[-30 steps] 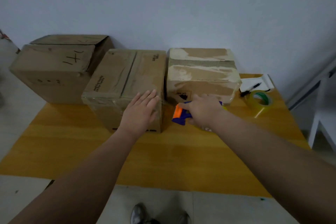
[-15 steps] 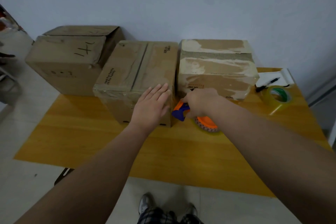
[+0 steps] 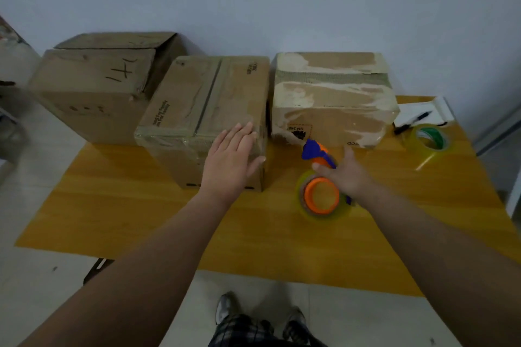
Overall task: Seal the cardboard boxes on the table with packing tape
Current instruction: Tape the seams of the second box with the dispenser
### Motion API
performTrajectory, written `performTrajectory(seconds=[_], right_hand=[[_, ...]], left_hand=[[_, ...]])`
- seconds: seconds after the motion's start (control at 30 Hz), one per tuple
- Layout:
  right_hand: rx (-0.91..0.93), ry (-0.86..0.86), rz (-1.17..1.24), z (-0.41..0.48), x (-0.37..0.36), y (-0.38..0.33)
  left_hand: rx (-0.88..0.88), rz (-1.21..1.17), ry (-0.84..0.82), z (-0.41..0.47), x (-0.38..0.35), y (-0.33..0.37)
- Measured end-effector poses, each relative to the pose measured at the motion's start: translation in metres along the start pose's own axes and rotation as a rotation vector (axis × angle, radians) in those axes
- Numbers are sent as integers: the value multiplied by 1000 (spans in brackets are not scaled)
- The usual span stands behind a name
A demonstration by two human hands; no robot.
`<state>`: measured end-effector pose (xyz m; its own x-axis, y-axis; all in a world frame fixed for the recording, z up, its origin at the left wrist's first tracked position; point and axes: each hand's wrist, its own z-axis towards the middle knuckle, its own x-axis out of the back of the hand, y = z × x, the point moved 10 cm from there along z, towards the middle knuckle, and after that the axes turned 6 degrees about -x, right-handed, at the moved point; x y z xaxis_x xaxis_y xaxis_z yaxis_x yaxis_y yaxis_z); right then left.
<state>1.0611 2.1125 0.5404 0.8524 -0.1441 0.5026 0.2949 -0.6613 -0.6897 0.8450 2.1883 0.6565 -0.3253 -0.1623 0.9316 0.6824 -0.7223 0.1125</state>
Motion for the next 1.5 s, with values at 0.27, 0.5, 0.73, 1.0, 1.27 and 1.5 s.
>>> performTrajectory(seconds=[0.27,0.5,0.73,1.0,1.27,1.5], right_hand=[[-187,60,354,11,-47,51],[-279,174,-14,17,-56,73],[-18,233,478,-10,-53,6],[-213,-68,1125,-24,-87,-45],[-204,64,1115,-19,-80,-42],[-312,46,1199,-17,-118,-42]], left_hand=[[66,-58,43,-2,2,0],[69,-61,28,-2,0,0],[66,-67,35,-1,2,2],[61,-62,34,-1,2,1],[-186,35,-205,-5,1,-10],[-164,67,-202,-7,6,-36]])
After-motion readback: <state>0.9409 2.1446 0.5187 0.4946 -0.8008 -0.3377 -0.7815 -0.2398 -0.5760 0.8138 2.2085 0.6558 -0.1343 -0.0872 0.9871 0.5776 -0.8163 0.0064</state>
